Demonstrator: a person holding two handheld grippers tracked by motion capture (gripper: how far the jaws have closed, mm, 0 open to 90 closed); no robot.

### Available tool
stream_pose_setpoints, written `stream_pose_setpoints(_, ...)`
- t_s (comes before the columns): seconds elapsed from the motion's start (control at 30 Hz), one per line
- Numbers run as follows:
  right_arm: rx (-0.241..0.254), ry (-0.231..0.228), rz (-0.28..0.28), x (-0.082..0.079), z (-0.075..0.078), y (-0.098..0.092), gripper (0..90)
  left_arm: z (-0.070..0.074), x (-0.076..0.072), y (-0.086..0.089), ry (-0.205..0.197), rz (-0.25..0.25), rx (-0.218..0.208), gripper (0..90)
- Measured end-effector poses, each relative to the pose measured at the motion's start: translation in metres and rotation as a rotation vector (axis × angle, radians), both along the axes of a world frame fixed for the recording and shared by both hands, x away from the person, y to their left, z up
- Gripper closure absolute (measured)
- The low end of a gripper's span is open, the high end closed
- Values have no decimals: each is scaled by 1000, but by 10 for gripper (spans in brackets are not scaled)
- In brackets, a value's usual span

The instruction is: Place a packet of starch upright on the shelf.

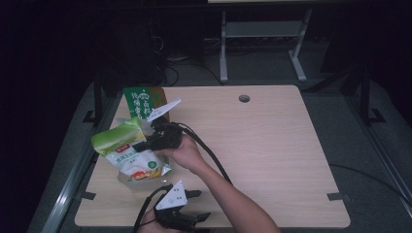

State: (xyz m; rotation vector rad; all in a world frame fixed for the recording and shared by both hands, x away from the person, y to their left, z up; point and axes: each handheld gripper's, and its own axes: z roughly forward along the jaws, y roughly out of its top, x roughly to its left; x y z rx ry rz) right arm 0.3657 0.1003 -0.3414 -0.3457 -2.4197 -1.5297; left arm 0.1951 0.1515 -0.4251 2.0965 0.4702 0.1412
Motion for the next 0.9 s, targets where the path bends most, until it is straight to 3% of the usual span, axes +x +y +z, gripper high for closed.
stream_pose_setpoints(0.3, -32, 25, 10, -1, -23, 9, 856, 0, 0, 1, -8, -3, 7, 314)
stream_pose_setpoints(0.4, -19, 38, 8, -1, -24, 9, 803, 0, 0, 1, -14, -6, 10, 314)
stream_pose_setpoints(0.5, -35, 2, -4, -3, -17, 7, 771, 0, 1, 1, -13, -5, 12, 314)
stream_pose_setpoints(0.63, -70, -37, -25, -6, -13, 4, 804, 0, 1, 1, -14, -3, 13, 314)
stream_pose_setpoints(0.73, -66, -31, -28, -8, -15, 3, 880, 0, 1, 1, -14, -1, 12, 315)
stream_pose_setpoints(0.9, -76, -36, -31, -10, -21, -2, 888, 0, 1, 1, -10, 2, 11, 315)
